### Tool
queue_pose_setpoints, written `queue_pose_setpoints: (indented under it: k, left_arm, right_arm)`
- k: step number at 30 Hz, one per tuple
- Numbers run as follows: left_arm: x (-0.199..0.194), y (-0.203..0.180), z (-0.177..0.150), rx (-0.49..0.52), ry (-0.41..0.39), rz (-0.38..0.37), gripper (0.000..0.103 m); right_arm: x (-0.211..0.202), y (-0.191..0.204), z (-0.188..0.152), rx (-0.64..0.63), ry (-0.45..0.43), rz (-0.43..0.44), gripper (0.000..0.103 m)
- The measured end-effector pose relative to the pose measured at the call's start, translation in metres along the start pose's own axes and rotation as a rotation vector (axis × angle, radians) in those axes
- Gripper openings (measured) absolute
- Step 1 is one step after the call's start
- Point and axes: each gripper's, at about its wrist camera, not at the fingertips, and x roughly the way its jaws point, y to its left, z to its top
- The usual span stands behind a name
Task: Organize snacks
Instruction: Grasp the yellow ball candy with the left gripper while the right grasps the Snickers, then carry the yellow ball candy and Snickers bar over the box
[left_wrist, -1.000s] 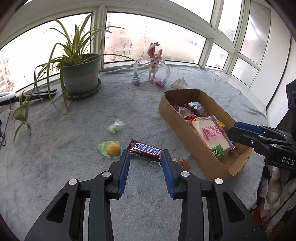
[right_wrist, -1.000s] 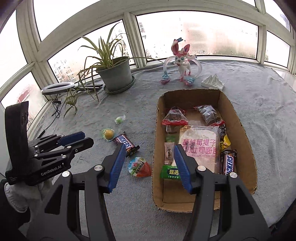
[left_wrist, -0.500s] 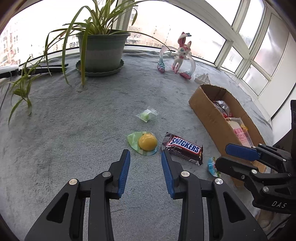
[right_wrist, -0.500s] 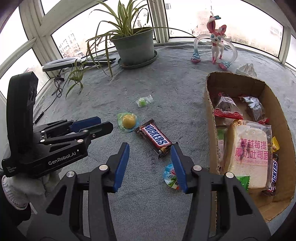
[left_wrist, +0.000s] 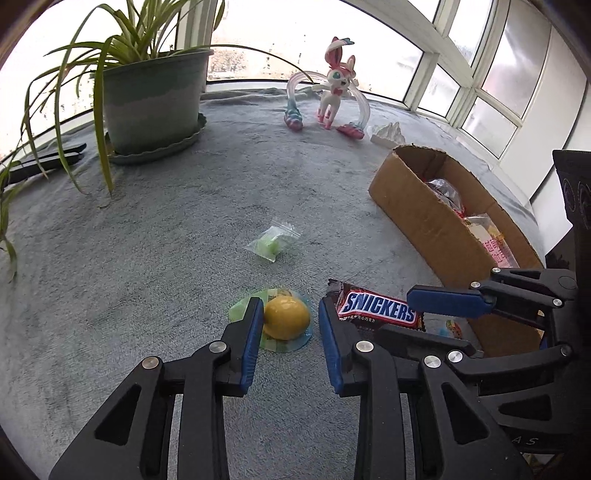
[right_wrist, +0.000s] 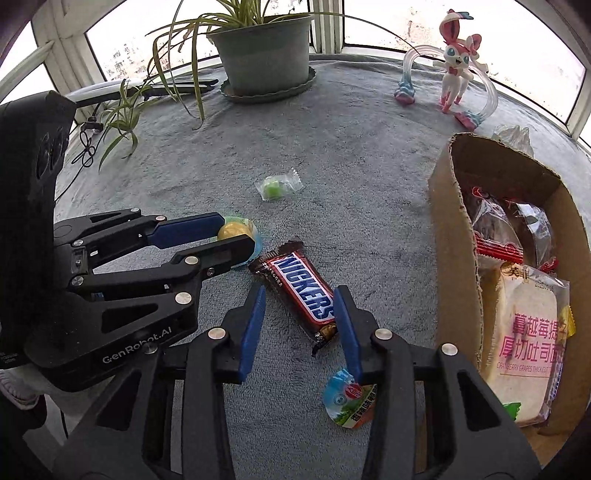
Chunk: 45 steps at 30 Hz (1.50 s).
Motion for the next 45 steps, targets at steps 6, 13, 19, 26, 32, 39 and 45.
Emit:
queue_pose_setpoints:
  k: [6, 13, 19, 26, 32, 39, 45]
  left_arm:
    - [0.002, 0.005, -0.003, 0.013, 0.004, -0.012, 0.027]
    - [0.002, 0.003, -0.004, 0.047, -0.005, -0.009, 0.026]
    - [0.002, 0.003, -0.003, 0.049, -0.006, -0.001, 0.026]
    - [-0.004, 0.0, -0.004, 0.052, -0.017, 0.028, 0.026]
    - [-0.023, 0.001, -0.002, 0.04, -0.048, 0.047, 0.026]
    - [-0.043, -0.01, 0.004, 0.039, -0.093, 0.058, 0.026]
    - [-0.058, -0.024, 0.007, 0.04, -0.124, 0.05, 0.026]
  right_arm:
    - [0.009, -0.001, 0.006, -0.02, 0.026, -0.014, 0.04]
    - [0.022, 0.002, 0.007, -0.05, 0.065, -0.015, 0.04]
    - [0.021, 0.003, 0.005, -0.055, 0.052, -0.013, 0.03]
    - [0.009, 0.005, 0.001, -0.037, 0.014, 0.017, 0.03]
    - [-0.009, 0.002, -0.002, -0.021, -0.024, 0.048, 0.03]
    - [-0.036, -0.001, -0.005, -0.019, -0.072, 0.081, 0.03]
    - [-0.06, -0.008, -0.01, -0.011, -0.11, 0.086, 0.03]
